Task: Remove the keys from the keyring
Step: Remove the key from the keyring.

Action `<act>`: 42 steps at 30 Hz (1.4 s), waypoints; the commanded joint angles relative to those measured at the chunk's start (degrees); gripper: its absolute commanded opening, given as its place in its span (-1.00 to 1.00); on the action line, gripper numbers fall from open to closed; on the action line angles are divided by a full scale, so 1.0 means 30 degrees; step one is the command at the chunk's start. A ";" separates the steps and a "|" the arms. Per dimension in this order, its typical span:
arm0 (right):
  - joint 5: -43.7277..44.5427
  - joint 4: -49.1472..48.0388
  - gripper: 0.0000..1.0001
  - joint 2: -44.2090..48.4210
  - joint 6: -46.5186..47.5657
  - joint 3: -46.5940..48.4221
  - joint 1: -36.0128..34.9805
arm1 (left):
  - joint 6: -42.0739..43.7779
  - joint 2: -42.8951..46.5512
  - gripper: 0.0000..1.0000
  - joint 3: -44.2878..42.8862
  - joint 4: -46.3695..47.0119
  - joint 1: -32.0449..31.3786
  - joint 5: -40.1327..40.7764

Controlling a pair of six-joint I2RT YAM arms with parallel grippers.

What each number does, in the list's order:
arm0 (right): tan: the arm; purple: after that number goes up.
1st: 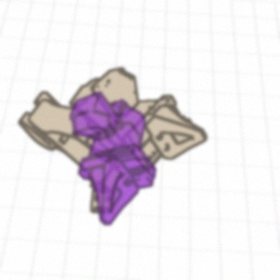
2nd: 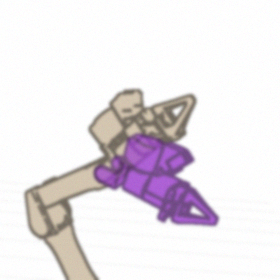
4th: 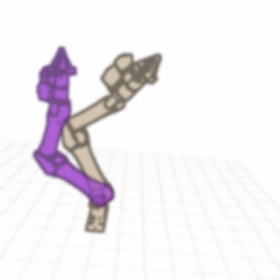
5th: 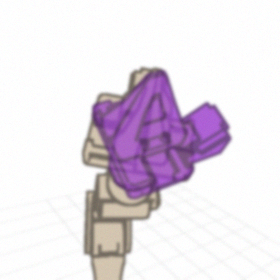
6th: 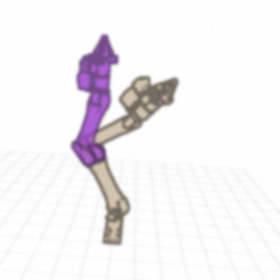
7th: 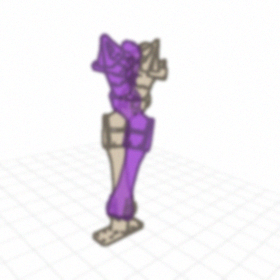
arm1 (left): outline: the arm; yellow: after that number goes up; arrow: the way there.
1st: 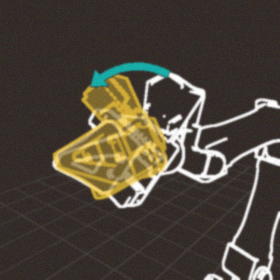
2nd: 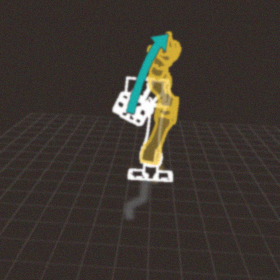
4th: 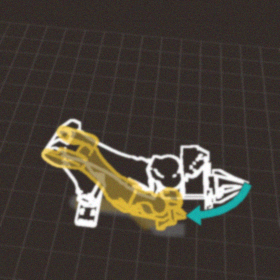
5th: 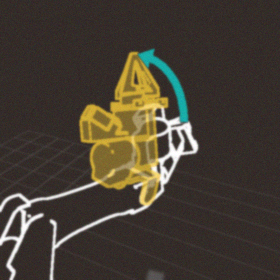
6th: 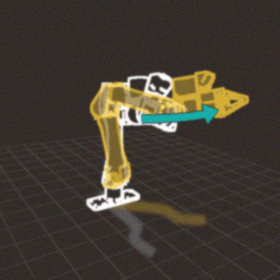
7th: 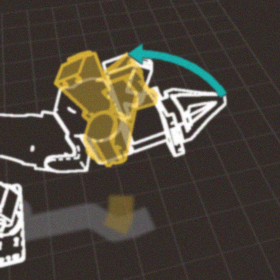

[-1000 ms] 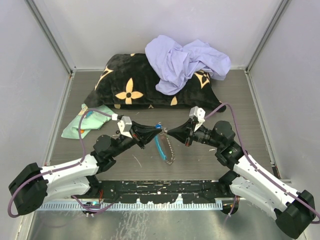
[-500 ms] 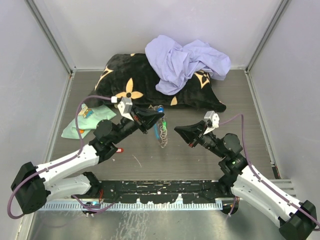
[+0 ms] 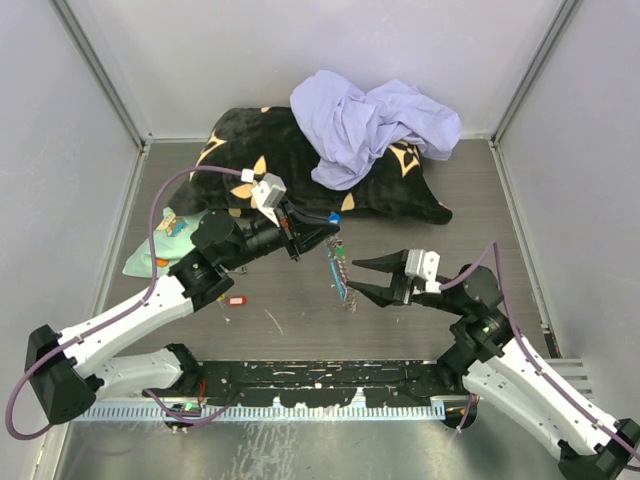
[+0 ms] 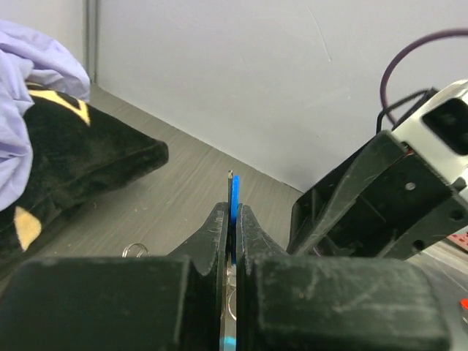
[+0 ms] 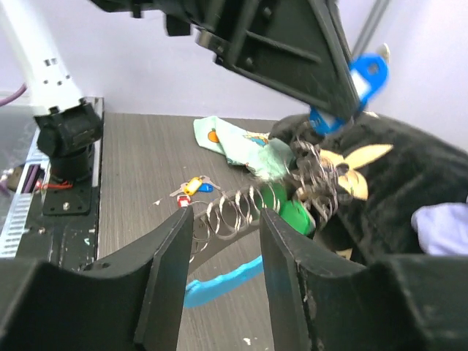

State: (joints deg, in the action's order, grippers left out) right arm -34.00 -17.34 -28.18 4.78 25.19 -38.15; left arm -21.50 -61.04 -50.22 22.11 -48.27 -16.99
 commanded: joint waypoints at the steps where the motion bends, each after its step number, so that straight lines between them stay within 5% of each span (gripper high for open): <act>1: -0.3153 0.5550 -0.01 -0.0837 0.3919 0.2938 -0.0074 | 0.0434 -0.0316 -1.00 -0.1583 -0.0280 0.0029 -0.1673; 11: -0.3074 1.6680 0.08 -0.6243 0.7383 1.0859 0.1550 | 0.0604 -0.0275 -1.00 -0.0270 0.1034 0.0187 -0.1980; 21: -1.0610 2.0252 0.13 -0.9474 0.5872 1.5092 0.5511 | -0.0980 -0.0385 -1.00 0.1138 0.4136 0.1278 -0.3661; 27: -0.8957 2.4991 0.14 -1.1467 0.8461 1.7827 0.6175 | -0.2140 -0.0576 -1.00 0.1696 0.5388 0.1610 -0.4309; 42: -1.5211 2.0581 -0.13 -1.2350 1.0537 1.3643 0.6020 | -0.4405 -0.2322 -1.00 0.1197 0.7087 0.1589 -0.5319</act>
State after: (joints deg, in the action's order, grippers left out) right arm -72.82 49.17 -65.08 34.04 67.33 -18.57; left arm -32.21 -67.57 -43.94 36.01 -43.75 -31.31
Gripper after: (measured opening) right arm 0.466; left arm 0.021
